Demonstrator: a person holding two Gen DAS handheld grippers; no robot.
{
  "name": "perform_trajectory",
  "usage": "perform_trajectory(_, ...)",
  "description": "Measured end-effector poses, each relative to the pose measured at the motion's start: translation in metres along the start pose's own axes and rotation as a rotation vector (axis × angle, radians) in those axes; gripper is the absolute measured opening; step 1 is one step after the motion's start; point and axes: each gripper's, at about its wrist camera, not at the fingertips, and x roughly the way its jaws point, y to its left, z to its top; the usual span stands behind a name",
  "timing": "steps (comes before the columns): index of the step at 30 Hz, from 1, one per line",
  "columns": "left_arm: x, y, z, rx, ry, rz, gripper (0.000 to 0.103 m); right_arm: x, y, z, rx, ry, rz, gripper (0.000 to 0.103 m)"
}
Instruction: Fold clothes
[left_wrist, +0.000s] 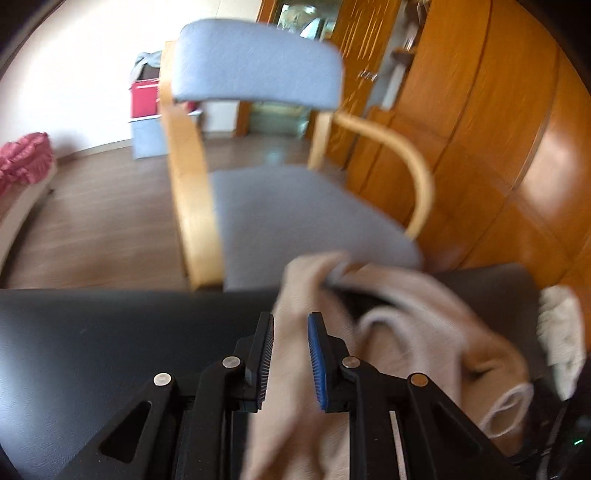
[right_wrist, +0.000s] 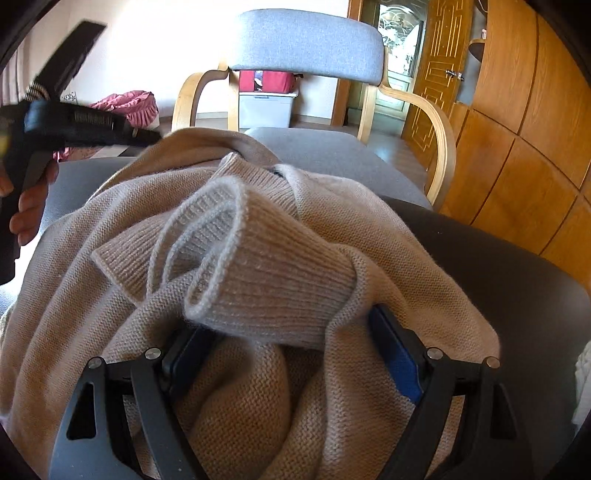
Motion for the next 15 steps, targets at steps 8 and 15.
perform_trajectory(8,0.025,-0.003,0.009,0.029,0.060,0.053,0.029,0.006,0.002,0.004,-0.003,0.000,-0.004,0.087)
perform_trajectory(15,0.064,-0.006,-0.006,0.084,0.130,0.185,0.033,0.006,0.001,0.005,-0.004,0.001,-0.004,0.087)
